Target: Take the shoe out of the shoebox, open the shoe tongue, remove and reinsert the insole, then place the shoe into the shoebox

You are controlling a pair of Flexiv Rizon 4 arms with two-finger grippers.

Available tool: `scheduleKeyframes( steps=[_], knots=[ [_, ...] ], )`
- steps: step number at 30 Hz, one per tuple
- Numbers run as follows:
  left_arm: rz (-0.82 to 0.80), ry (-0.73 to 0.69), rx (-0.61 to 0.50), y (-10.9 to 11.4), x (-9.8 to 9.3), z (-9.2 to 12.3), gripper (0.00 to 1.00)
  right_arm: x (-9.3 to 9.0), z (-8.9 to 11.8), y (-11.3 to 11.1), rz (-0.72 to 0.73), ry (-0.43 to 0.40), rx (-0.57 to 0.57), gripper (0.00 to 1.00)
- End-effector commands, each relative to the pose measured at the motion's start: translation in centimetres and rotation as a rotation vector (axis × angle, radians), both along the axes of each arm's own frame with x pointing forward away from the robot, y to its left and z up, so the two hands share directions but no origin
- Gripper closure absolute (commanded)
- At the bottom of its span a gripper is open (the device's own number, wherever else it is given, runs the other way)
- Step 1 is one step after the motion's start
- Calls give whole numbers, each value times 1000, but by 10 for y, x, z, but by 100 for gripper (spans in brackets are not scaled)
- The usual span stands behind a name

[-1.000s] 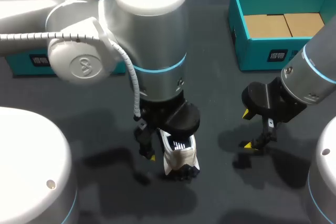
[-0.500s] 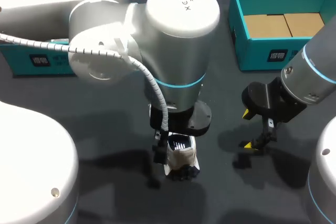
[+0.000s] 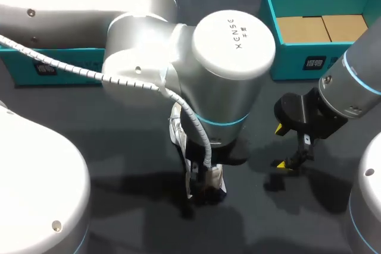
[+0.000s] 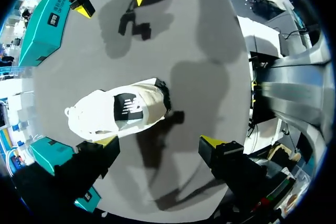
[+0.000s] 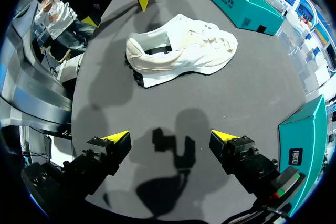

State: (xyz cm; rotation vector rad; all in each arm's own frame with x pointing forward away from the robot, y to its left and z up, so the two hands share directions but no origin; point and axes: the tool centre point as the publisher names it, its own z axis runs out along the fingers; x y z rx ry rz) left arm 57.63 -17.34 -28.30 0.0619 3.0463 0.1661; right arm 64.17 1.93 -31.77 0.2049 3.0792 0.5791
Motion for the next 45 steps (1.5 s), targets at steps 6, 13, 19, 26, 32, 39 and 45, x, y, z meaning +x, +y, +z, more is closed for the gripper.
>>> scheduleKeyframes(
  steps=[6,13,19,26,32,39,45],
  knots=[
    [77,24,-11,-9,11,-32,0,-2,0,0,-1,-3,-2,0],
    [108,24,-12,-17,17,-51,0,-2,0,0,-1,-3,-2,0],
    [106,35,-11,-27,13,-66,0,-2,0,0,-1,-3,-2,0],
    [115,41,-1,-34,3,-77,3,-2,0,0,-1,-3,-2,0],
    [153,34,0,-31,0,-84,11,-2,0,0,-1,-3,-2,0],
    [185,34,-41,-25,2,-92,24,-2,0,0,-1,-3,-2,0],
    [199,36,-85,-21,4,-95,29,-2,0,0,-1,-3,-2,0]
  ],
)
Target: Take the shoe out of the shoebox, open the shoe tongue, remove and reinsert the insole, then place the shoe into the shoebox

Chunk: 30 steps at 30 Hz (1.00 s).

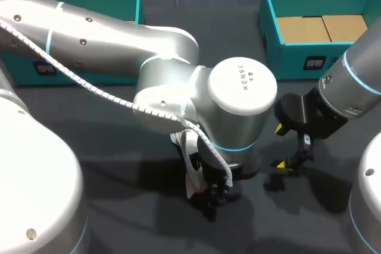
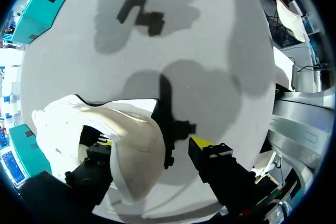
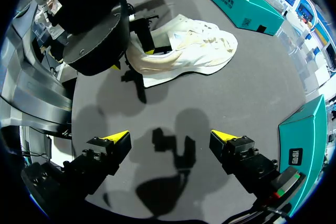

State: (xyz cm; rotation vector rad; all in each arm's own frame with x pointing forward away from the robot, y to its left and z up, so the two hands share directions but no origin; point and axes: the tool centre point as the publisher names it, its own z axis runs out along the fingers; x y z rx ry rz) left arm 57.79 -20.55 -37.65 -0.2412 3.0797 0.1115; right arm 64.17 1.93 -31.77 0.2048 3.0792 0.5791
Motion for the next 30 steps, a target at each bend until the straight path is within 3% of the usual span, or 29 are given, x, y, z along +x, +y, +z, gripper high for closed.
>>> scheduleKeyframes(
  steps=[1,13,27,30],
  knots=[
    [4,2,-42,12,3,-1,29,-2,0,0,-1,-3,-2,0],
    [-14,18,-70,14,4,-6,29,-2,0,0,-1,-3,-2,0],
    [-39,26,-61,2,1,-13,35,-2,0,0,-1,-3,-2,0],
    [-38,24,-58,2,1,-13,43,-2,0,0,-1,-3,-2,0]
  ],
)
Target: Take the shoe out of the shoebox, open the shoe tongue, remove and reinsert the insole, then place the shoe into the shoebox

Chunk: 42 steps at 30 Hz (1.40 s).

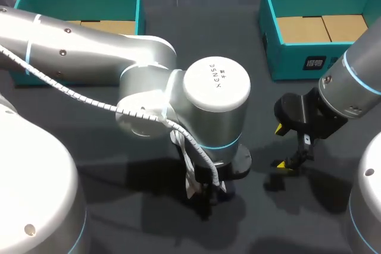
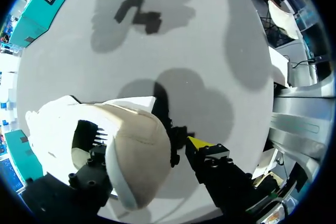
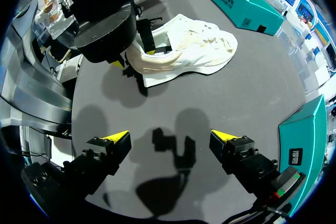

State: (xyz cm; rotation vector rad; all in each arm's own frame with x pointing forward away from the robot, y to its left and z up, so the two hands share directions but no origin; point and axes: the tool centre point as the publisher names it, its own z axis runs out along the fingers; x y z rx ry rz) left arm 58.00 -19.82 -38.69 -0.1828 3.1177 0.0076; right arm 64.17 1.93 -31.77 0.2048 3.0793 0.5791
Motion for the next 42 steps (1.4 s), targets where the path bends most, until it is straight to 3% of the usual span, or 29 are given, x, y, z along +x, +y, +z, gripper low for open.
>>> scheduleKeyframes(
  steps=[1,6,7,9,16,22,26,36,42],
  knots=[
    [2,-4,10,-5,-1,-3,51,-2,0,0,-1,-3,-2,0],
    [7,-6,15,-4,0,-3,62,-2,0,0,-1,-3,-2,0],
    [9,-6,16,-4,0,-3,72,-2,0,0,-1,-3,-2,0],
    [13,-5,16,-3,1,-4,100,-2,0,0,-1,-3,-2,0],
    [14,2,16,-1,-1,-2,100,-2,0,0,-1,-3,-2,0],
    [0,13,22,1,-2,17,100,-2,0,0,-1,-3,-2,0],
    [-28,29,21,7,1,48,100,-2,0,0,-1,-3,-2,0],
    [-120,74,15,28,19,149,100,-2,0,0,-1,-3,-2,0],
    [-105,100,22,51,39,188,100,-2,0,0,-1,-3,-2,0]
  ],
)
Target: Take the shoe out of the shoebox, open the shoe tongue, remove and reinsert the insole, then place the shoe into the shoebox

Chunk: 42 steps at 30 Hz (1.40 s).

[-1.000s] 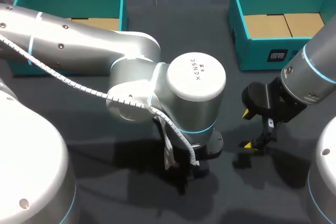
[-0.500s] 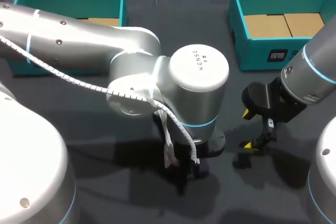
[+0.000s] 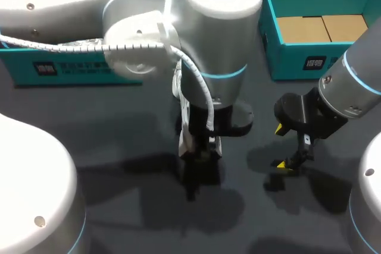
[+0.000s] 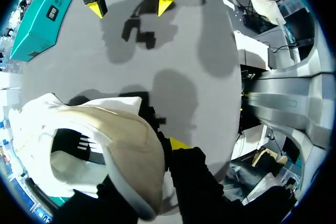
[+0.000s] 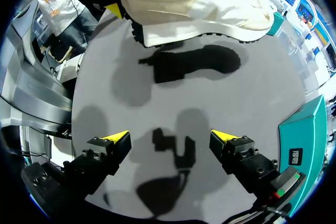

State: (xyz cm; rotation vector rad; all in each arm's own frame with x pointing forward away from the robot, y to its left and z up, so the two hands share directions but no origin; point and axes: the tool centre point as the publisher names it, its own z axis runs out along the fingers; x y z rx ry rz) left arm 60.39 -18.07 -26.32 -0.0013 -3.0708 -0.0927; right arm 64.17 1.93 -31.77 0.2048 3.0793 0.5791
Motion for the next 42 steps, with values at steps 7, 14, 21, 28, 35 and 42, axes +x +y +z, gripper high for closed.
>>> scheduleKeyframes(
  steps=[7,14,21,28,35,42],
  knots=[
    [41,67,-20,65,41,86,100,-2,0,0,-1,-3,-2,0],
    [-5,125,-44,100,72,103,100,-2,0,0,-1,-3,-2,0],
    [-22,103,-19,136,118,124,100,-2,0,0,-1,-3,-2,0],
    [-63,128,-5,193,171,142,100,-2,0,0,-1,-3,-2,0],
    [-84,155,-30,250,221,156,100,-2,0,0,-1,-3,-2,0],
    [-130,169,11,296,261,158,100,-2,0,0,-1,-3,-2,0]
  ],
)
